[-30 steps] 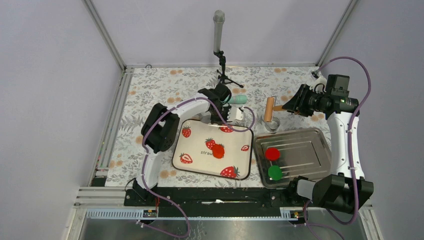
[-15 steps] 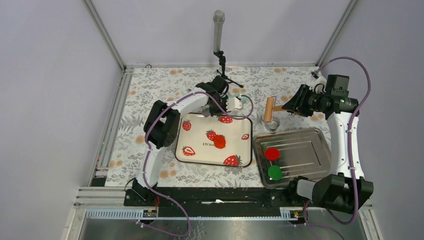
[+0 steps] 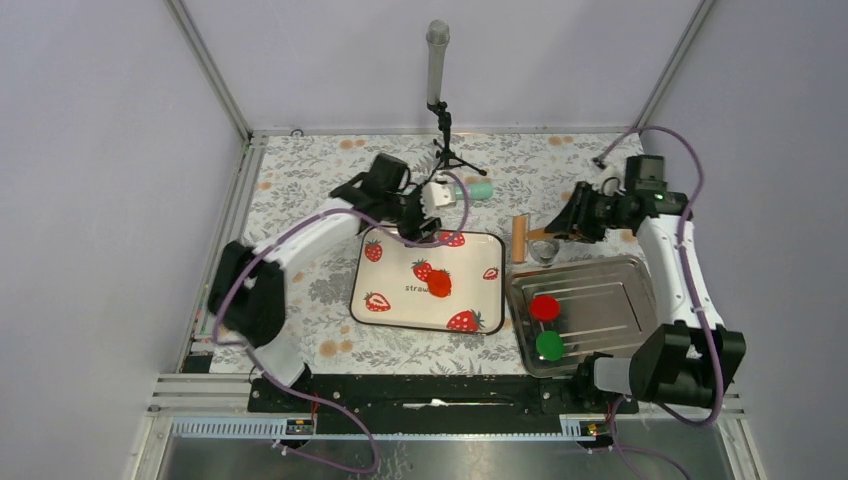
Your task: Roll out the dumpling wrappers from the dough
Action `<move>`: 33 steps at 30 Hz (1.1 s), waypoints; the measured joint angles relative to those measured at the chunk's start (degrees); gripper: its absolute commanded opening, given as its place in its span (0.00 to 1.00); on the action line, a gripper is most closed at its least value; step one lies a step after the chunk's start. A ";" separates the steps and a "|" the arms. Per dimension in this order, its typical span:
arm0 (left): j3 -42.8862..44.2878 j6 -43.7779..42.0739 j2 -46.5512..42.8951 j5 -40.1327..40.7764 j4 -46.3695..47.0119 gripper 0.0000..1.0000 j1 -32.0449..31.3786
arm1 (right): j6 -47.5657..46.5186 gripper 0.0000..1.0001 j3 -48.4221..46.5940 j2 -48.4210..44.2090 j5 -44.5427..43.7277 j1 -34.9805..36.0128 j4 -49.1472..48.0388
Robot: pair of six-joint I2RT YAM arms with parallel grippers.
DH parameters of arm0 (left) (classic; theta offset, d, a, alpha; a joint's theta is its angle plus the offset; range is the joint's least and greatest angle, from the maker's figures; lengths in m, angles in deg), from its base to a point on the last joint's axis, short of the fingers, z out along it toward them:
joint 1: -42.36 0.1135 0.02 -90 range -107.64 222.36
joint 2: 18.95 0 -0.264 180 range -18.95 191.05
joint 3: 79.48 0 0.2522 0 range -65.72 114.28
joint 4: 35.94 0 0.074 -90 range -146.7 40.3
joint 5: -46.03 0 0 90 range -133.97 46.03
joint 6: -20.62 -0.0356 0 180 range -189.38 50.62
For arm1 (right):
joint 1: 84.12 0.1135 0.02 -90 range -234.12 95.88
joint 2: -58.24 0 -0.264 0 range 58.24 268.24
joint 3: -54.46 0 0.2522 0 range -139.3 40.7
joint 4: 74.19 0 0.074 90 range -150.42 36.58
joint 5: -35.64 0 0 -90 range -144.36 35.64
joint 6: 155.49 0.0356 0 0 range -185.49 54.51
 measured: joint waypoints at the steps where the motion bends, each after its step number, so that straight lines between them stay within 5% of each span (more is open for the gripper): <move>1: -2.82 1.92 -4.11 -1.73 2.67 0.61 0.28 | -0.11 0.00 0.09 1.18 0.02 1.77 -0.26; 5: -11.10 11.02 -16.20 -6.78 12.39 0.61 -0.96 | 0.31 0.00 0.07 5.60 0.68 8.92 -2.08; 10: -14.86 22.93 -18.95 -3.19 18.18 0.61 -2.40 | 1.84 0.00 -1.68 12.63 1.49 15.78 -3.48; 20: -19.45 51.19 -18.82 26.71 8.83 0.68 8.28 | 10.12 0.00 -2.05 19.37 4.37 22.73 -14.36; 27: -24.41 60.57 -17.77 31.06 2.56 0.66 9.90 | 15.74 0.00 1.88 19.65 4.37 25.97 -20.31; 33: -27.08 66.64 -15.96 32.54 1.99 0.58 17.40 | 17.00 0.00 3.39 20.72 4.33 27.36 -21.88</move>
